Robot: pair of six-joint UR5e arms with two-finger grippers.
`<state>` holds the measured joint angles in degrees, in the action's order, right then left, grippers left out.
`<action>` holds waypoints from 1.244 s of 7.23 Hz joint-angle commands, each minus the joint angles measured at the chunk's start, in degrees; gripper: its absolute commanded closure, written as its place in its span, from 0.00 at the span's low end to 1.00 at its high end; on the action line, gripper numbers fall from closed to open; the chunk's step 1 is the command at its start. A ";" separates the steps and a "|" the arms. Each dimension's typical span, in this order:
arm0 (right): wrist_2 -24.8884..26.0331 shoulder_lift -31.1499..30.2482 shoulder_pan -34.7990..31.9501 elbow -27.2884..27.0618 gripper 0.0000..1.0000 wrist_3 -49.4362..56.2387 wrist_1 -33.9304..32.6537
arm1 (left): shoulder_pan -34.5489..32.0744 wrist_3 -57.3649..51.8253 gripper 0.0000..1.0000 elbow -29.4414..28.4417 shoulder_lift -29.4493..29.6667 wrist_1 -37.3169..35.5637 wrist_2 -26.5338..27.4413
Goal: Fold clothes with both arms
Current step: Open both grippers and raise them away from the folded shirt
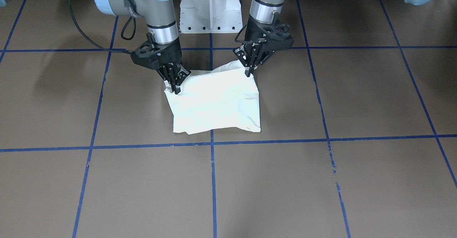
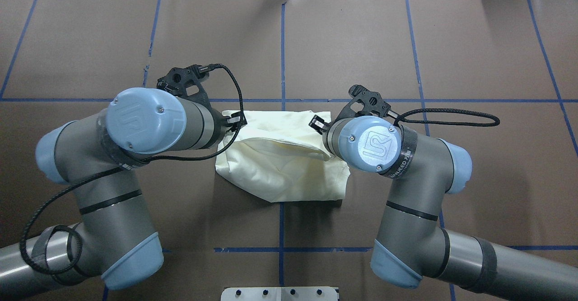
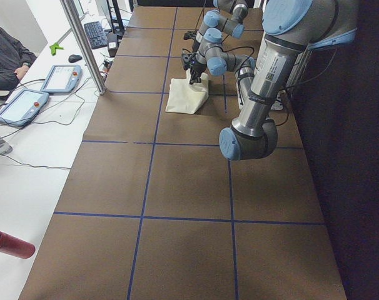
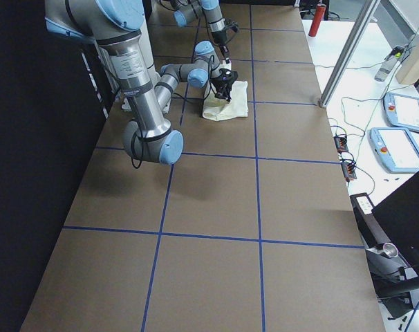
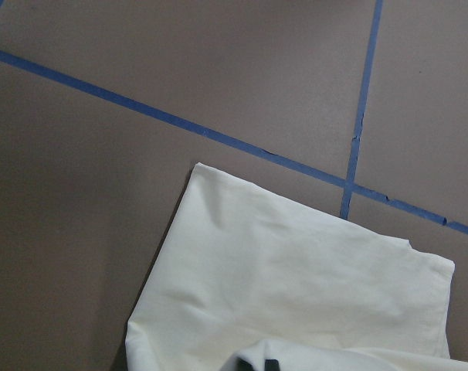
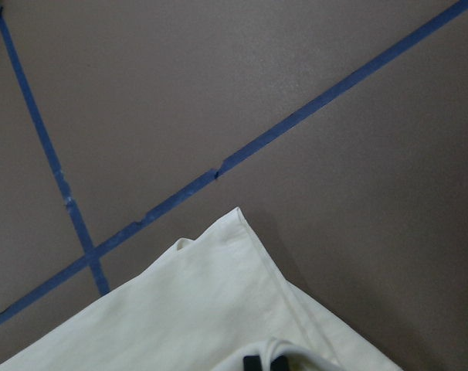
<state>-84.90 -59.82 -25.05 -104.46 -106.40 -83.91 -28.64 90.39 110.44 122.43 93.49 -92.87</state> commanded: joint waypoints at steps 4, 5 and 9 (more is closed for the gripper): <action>0.00 5.76 -2.28 14.61 1.00 1.97 6.64 | -1.50 -3.03 1.00 -10.95 1.23 8.03 0.23; -1.48 6.21 -3.77 15.59 1.00 2.94 6.65 | -1.50 -3.03 1.00 -11.04 1.14 8.03 0.23; -2.73 6.65 -5.19 16.82 0.40 7.33 6.74 | -1.50 -3.03 1.00 -11.65 1.05 8.20 0.14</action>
<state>-87.52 -53.47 -29.97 -88.44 -100.97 -77.15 -30.15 87.36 98.87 123.52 101.59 -92.69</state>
